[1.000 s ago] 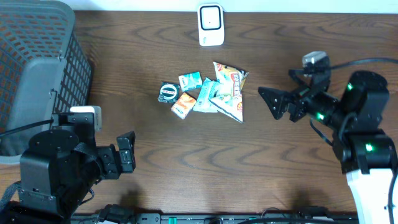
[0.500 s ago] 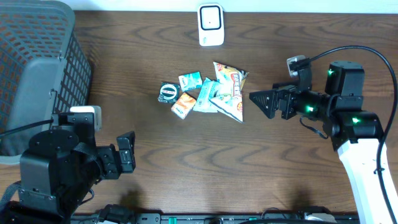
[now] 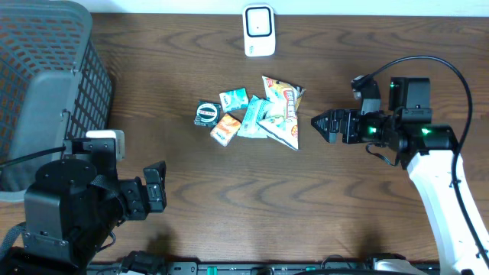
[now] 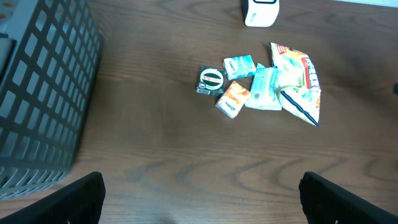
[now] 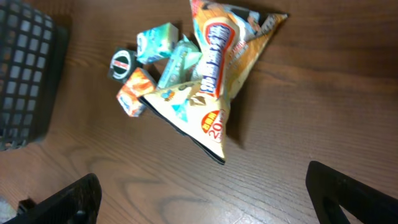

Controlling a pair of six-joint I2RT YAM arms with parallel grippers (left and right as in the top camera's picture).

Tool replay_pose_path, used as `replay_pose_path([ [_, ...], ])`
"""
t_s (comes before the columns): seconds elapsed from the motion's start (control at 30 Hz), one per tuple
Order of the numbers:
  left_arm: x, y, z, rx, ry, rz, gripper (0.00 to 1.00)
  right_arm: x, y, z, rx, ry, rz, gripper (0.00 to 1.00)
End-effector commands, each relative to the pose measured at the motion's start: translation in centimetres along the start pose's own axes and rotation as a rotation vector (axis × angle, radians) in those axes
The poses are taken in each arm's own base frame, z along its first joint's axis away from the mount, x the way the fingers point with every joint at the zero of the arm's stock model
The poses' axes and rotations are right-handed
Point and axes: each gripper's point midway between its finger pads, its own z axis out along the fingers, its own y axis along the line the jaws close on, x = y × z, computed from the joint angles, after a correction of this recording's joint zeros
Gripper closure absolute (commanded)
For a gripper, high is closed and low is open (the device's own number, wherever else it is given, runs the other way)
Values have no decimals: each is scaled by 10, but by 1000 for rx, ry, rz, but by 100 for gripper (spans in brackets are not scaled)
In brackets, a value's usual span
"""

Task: Scan the item barcode
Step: 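Move the right gripper left and grasp the large yellow snack bag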

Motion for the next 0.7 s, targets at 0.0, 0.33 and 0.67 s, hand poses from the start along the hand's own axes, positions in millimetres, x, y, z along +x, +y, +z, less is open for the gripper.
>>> replay_pose_path([
  [0.0, -2, 0, -2, -2, -6, -15, 2, -4, -3, 3, 5, 5, 10, 1],
  [0.33, -2, 0, -2, -2, -6, -15, 2, -6, -12, 18, 10, 22, 44, 1],
  [0.67, -2, 1, -2, -3, -7, -15, 2, -6, 12, 64, 30, 46, 7, 14],
])
